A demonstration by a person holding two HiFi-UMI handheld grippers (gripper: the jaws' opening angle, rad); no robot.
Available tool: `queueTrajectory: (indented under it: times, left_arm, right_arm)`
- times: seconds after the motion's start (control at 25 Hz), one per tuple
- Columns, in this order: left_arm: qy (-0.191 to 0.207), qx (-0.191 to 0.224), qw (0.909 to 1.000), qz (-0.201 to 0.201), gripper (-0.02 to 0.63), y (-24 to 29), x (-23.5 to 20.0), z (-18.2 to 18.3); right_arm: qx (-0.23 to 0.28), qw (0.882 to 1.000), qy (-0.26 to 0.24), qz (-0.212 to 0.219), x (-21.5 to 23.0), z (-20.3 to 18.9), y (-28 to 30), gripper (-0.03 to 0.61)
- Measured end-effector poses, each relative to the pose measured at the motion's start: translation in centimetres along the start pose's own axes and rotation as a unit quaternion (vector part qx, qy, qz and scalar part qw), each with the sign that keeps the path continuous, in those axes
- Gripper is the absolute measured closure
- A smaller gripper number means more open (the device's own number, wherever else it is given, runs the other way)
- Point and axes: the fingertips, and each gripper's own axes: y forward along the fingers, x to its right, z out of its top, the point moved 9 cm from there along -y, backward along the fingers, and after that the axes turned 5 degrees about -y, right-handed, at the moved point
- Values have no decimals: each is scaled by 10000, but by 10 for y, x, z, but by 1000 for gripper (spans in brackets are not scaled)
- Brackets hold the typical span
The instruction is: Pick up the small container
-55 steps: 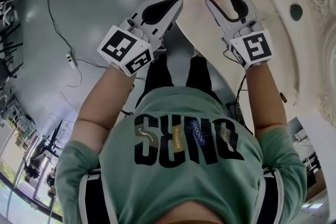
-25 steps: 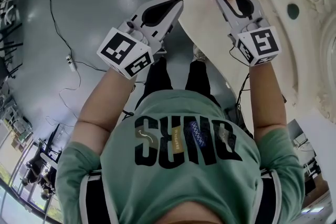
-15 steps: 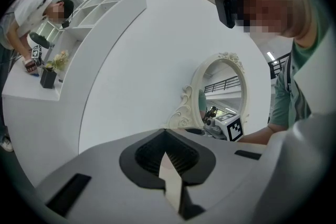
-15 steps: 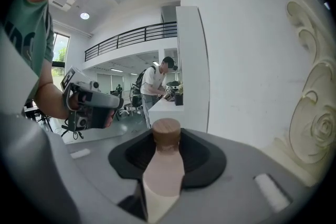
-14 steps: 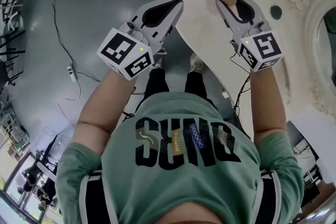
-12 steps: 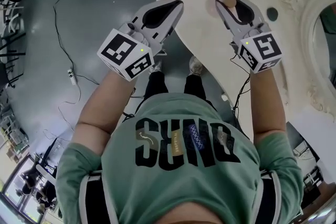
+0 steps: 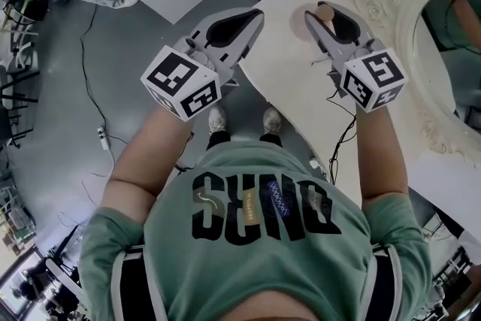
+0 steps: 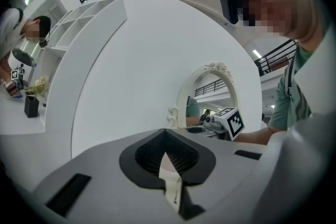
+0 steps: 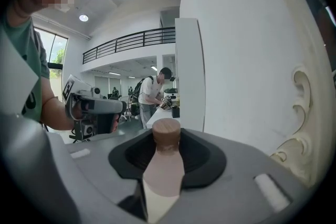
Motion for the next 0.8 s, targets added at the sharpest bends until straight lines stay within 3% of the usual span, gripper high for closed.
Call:
queueTrajectory:
  times: [0.52,0.8]
  left_arm:
    - [457,205,9980,-395,614,19,40,77]
    - [778,365,9953,-456,614,20,65,141]
  right_arm:
    - [152,9997,-100,-140,13,86,-37,434]
    - [333,9991,-206,-134,18,158,-60,434]
